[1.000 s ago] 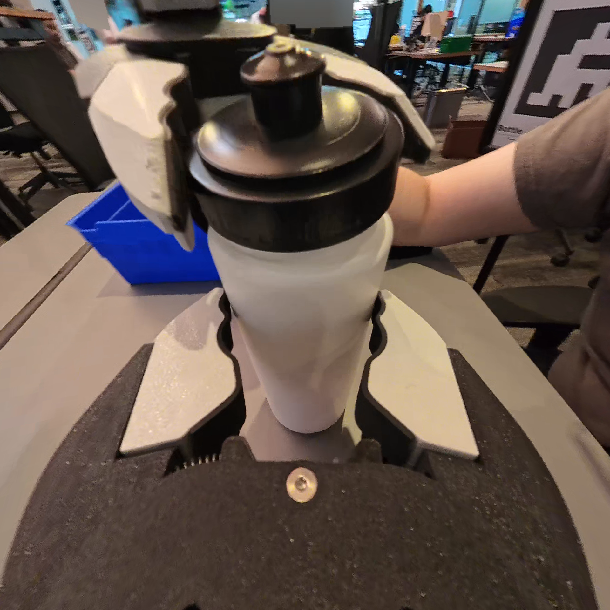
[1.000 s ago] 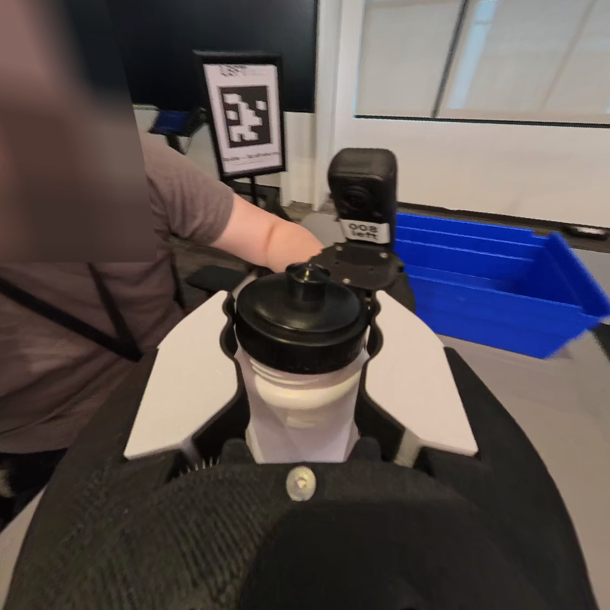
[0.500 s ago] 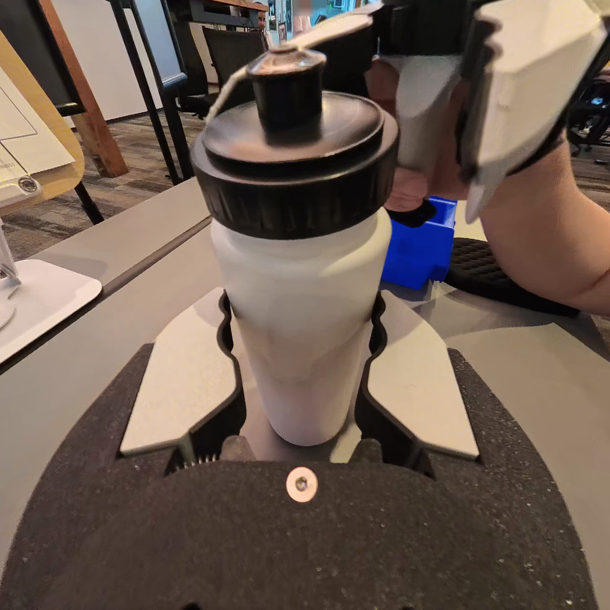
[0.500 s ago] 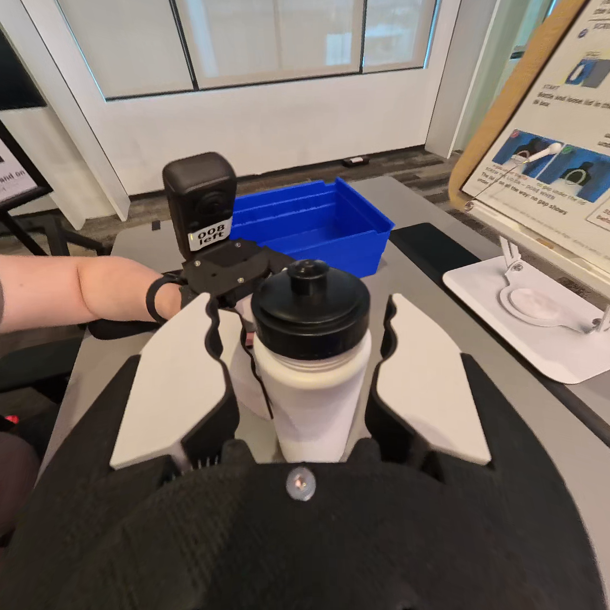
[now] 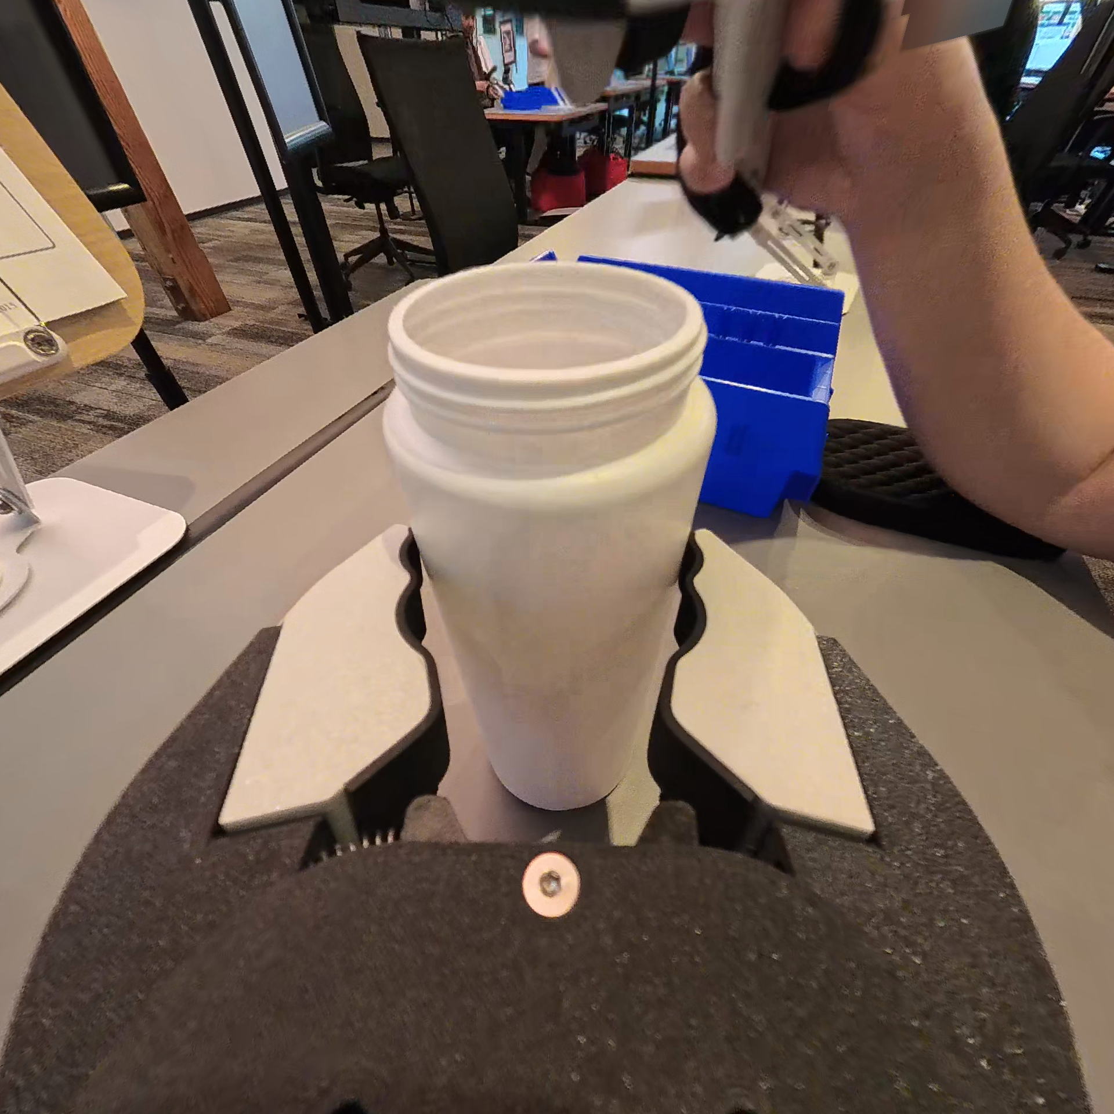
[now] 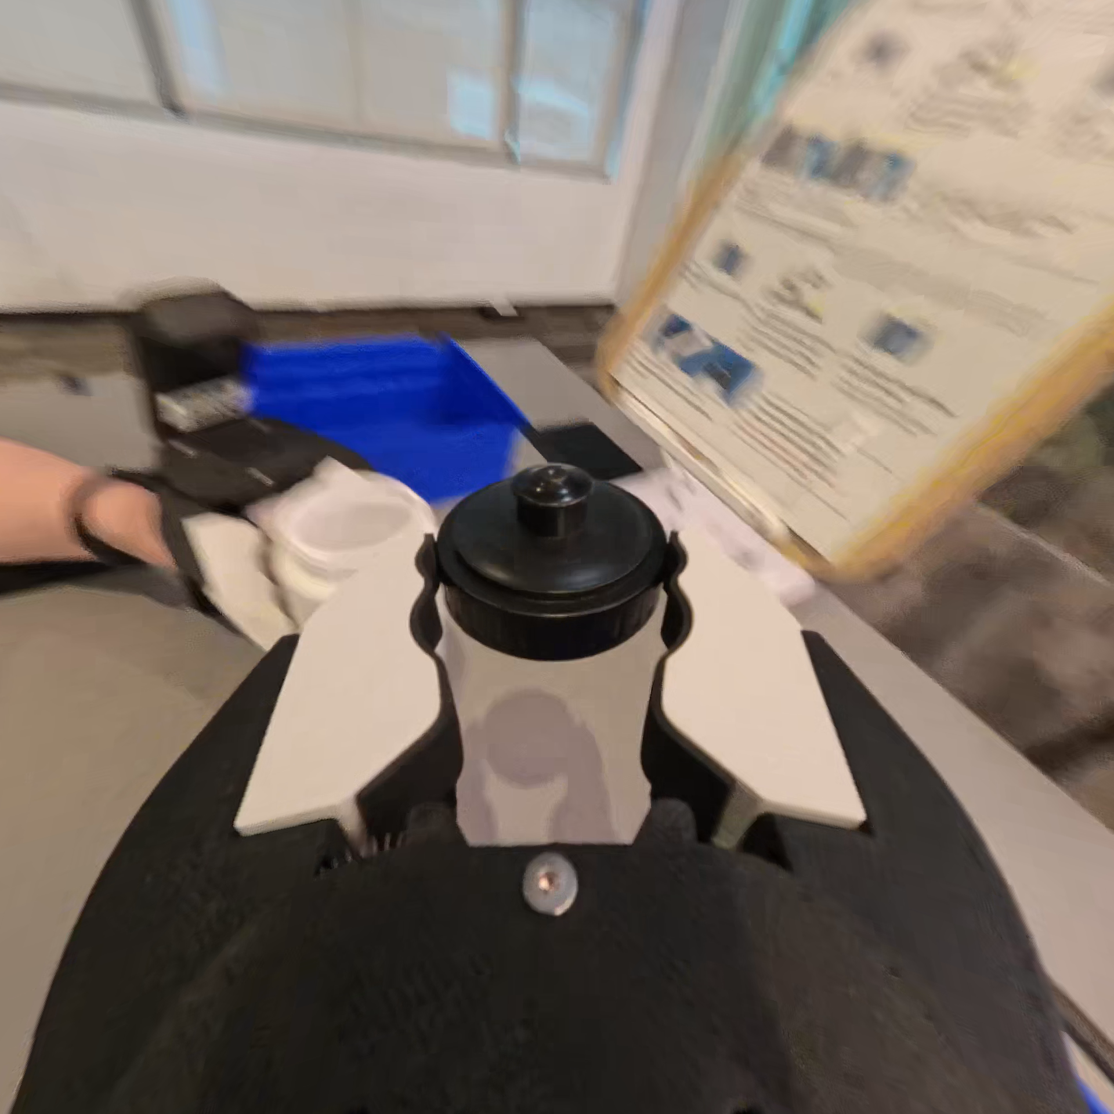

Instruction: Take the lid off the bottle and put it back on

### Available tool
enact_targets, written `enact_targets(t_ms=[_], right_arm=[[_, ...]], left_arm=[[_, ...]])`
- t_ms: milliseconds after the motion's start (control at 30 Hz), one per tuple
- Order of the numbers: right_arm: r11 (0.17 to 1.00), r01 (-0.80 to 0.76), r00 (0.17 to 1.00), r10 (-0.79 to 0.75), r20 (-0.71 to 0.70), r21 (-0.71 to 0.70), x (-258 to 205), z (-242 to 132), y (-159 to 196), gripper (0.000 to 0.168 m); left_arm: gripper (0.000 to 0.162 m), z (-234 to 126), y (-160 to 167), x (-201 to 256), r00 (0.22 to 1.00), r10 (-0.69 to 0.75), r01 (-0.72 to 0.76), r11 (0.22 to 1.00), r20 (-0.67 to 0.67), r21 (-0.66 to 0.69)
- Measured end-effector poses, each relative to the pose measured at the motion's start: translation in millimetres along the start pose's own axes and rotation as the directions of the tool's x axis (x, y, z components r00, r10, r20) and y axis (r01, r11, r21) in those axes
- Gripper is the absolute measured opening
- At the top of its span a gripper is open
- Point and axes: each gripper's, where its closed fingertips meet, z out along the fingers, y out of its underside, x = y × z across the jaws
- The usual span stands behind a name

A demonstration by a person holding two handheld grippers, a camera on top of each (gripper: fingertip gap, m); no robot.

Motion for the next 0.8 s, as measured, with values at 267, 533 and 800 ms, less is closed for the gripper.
enact_targets(t_ms=[267,533,800], right_arm=[[0.665,-0.519,0.818,0.203,-0.539,-0.537,140.1,-85.1,216.4,0.074],[0.449,-0.615,0.764,0.135,-0.631,-0.649,152.0,-104.1,290.0,0.075],[0.44,-0.611,0.763,0.106,-0.637,-0.658,154.2,-117.2,282.1,0.075]], left_arm=[[0.082,1.8,-0.4,0.8,1.0,0.004,-0.004,1.0,-0.008,-0.004],[0.082,1.6,0.2,2.0,1.0,0.011,-0.011,1.0,-0.013,-0.016],[0.082,1.6,0.3,1.5,1.0,0.007,-0.007,1.0,-0.013,-0.016]])
